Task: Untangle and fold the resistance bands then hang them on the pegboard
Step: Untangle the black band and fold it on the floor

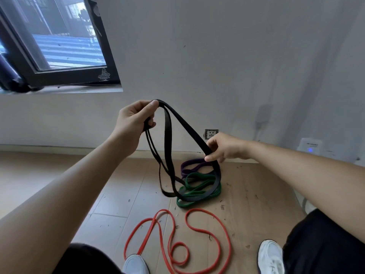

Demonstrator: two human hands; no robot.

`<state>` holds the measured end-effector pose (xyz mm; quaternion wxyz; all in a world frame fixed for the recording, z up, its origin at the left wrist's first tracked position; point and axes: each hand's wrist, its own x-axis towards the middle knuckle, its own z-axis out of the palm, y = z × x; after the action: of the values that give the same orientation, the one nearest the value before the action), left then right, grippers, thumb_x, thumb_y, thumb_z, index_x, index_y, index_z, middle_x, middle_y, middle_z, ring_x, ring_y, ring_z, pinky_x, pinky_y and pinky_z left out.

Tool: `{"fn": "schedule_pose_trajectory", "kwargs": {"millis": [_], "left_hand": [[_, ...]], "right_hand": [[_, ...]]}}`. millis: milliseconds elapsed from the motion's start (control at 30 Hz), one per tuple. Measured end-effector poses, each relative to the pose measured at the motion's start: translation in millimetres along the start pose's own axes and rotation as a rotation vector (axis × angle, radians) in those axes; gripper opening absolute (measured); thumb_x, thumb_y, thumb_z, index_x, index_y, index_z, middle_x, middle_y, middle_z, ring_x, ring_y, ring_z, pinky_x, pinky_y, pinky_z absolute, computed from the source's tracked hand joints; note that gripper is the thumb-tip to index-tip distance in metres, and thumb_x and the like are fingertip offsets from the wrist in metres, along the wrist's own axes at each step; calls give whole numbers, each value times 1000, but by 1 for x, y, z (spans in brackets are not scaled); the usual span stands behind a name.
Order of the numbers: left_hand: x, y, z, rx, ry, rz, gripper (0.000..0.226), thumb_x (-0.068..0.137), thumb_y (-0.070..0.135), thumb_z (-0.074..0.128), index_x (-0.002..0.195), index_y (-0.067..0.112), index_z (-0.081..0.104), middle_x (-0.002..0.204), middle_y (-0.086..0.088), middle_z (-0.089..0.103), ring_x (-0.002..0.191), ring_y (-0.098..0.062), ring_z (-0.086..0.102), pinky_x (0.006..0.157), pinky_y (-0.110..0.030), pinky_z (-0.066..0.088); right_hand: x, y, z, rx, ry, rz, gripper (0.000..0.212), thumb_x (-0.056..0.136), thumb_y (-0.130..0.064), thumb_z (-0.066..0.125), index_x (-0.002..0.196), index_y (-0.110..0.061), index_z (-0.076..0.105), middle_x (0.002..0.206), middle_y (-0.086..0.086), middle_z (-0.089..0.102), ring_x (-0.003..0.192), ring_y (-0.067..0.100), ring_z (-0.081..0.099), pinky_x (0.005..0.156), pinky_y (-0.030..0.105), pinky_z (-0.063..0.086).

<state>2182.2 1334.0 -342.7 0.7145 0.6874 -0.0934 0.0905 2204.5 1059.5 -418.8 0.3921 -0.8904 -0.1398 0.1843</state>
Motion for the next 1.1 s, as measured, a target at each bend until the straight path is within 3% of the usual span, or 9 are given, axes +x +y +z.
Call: {"fn": "schedule_pose_trajectory", "kwargs": {"millis": [67,233,400,567,667,800,867,967,1100], "left_hand": [[0,-1,-2,7,12,-7,14,96,25,70,86,16,69,73,1,50,60,-12,47,72,-29,48],[4,-4,-15,36,97,-15,16,94,29,72,93,14,72,74,1,52,63,-12,48,72,-28,49],[6,-11,-24,86,117,-23,15,93,29,73,92,14,73,73,2,54,62,-10,49,71,-26,52],[7,-13,-23,115,93,-15,16,94,28,72,92,12,73,71,2,52,60,-9,48,68,-25,50],[8,-12,-23,121,88,-13,17,95,28,71,94,11,73,70,2,48,58,-10,44,66,-24,49],[5,-10,-22,133,-11,-40,16,94,30,70,92,14,72,69,5,46,57,-9,42,67,-26,46],[2,-8,-18,133,-73,-45,16,95,29,69,92,14,71,70,5,46,57,-10,41,67,-27,45],[-3,-3,-9,114,-158,-39,15,93,28,69,90,14,71,67,5,45,58,-10,41,67,-26,44],[-8,0,11,134,-286,-15,22,83,34,72,94,14,73,67,6,50,59,-8,45,68,-25,46]], "right_hand": [[1,-2,-3,69,36,18,11,86,-6,78,94,-1,72,86,3,69,79,14,67,63,24,55],[-3,-3,-14,286,116,20,15,90,1,68,104,-4,70,95,10,73,94,20,71,74,33,61],[-4,0,-25,291,231,3,27,93,6,53,112,-1,72,107,13,77,94,20,72,80,33,60],[-4,-3,-28,273,231,-3,33,98,7,42,113,0,70,102,15,77,87,26,75,89,41,60],[-4,-3,-31,203,232,-21,32,100,4,44,110,-5,72,96,13,76,82,23,72,86,36,60],[-8,-5,-29,-201,215,-43,26,95,-4,61,111,-17,77,91,-2,71,80,8,61,72,16,46],[-9,-4,-25,-261,171,-42,27,90,-4,64,107,-21,76,92,-4,71,82,11,63,72,20,48],[-9,-6,-19,-243,135,-41,24,86,-4,70,99,-24,72,93,-4,72,94,19,68,88,34,56],[-11,-25,-12,86,37,-124,46,86,-3,75,130,-16,66,118,4,70,108,16,66,94,28,54]]}}
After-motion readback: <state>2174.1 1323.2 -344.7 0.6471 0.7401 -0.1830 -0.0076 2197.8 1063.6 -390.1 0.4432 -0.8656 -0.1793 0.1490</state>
